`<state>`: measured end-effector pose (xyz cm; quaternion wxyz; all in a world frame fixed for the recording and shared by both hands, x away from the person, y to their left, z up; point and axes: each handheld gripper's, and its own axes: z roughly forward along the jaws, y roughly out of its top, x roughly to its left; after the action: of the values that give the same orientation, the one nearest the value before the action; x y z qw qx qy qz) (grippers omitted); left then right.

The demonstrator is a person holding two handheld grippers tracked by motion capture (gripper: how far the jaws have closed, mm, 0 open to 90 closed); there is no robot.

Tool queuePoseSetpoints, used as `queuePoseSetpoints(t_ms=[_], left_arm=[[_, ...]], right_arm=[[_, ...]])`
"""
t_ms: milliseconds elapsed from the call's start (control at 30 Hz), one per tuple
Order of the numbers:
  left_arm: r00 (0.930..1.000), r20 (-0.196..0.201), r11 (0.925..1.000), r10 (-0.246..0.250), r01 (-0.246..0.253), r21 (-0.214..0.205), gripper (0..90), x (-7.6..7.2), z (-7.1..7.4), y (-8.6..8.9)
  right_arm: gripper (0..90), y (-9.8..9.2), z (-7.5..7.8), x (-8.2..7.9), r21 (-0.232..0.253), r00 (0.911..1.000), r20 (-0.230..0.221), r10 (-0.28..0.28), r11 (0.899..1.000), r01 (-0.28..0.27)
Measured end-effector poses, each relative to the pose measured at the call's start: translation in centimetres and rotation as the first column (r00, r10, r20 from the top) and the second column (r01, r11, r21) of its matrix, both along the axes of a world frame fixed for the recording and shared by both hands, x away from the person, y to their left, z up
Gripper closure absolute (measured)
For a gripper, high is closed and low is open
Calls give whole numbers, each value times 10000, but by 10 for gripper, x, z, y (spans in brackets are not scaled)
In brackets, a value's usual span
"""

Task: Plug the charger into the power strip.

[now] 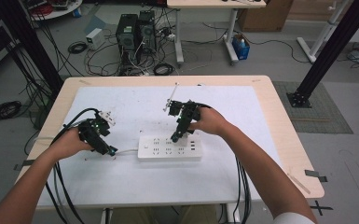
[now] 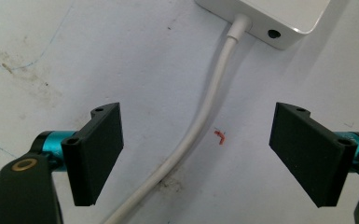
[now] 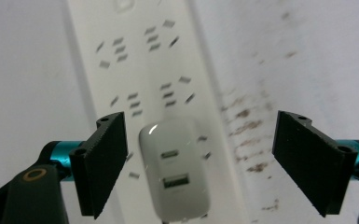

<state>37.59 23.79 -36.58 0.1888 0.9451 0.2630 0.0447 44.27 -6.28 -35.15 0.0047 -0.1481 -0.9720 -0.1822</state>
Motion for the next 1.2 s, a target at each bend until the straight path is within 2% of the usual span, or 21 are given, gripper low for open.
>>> queuePoseSetpoints(t_ms=[33,100,167,233,333,367,433,533,667,800,933,967,1000,1033,1067,1167,1200], left_arm=[[10000,11,10000,17,-17,-25,177,0,0,0],[10000,54,10000,-6,6,20,177,-1,1,1],[10000,46,10000,-34,34,40,176,-1,2,2],[9999,85,10000,60,-59,-67,177,-3,2,1],[9999,115,10000,-20,20,1,177,-4,4,1],[9999,149,9999,52,-50,-97,177,-5,4,1],[9999,145,9999,62,-61,-90,177,-5,4,1],[9998,171,9999,72,-70,-104,177,-6,5,2],[9998,190,10000,36,-35,-89,177,-7,6,2],[9997,241,9999,47,-44,-114,177,-7,8,0],[9994,328,9999,70,-66,-109,177,-6,10,0],[9994,338,9999,80,-76,-128,177,-6,11,0],[9994,338,9999,80,-76,-128,177,-6,11,0],[9993,355,9998,118,-113,-141,177,-6,13,0],[9991,384,9998,157,-151,-160,177,-5,13,0],[9984,475,9994,299,-289,-212,177,-5,16,0],[9983,520,9995,271,-264,-153,177,-4,17,0]], right_arm=[[128,0,2,0,64,9996,248,-127,9999,125],[127,-3,7,-1,456,9995,285,-109,9989,96],[127,-6,10,-2,609,9987,390,-332,9977,307],[127,-8,12,-1,553,9961,736,-495,9974,455],[126,-10,14,-2,515,9944,820,-668,9967,627],[123,-10,15,-2,613,9940,880,-654,9963,601],[15,-13,19,-4,805,9953,648,-714,9946,661],[9,-17,27,-4,1220,9941,721,-811,9899,719],[9,-30,40,-6,1692,9873,937,-1283,9793,1112],[9,-51,53,-10,2019,9762,1113,-1862,9660,1612],[9,-77,66,-17,2245,9555,1494,-2543,9499,2177],[9,-82,68,-19,2271,9504,1569,-2685,9464,2299],[9,-82,68,-19,2271,9504,1569,-2685,9464,2299],[9,-88,70,-21,2273,9460,1622,-2807,9435,2410],[9,-95,72,-25,2225,9379,1699,-3024,9389,2624],[9,-105,74,-31,2084,9297,1796,-3216,9360,2835],[9,-109,74,-34,2105,9243,1818,-3356,9315,2968]])
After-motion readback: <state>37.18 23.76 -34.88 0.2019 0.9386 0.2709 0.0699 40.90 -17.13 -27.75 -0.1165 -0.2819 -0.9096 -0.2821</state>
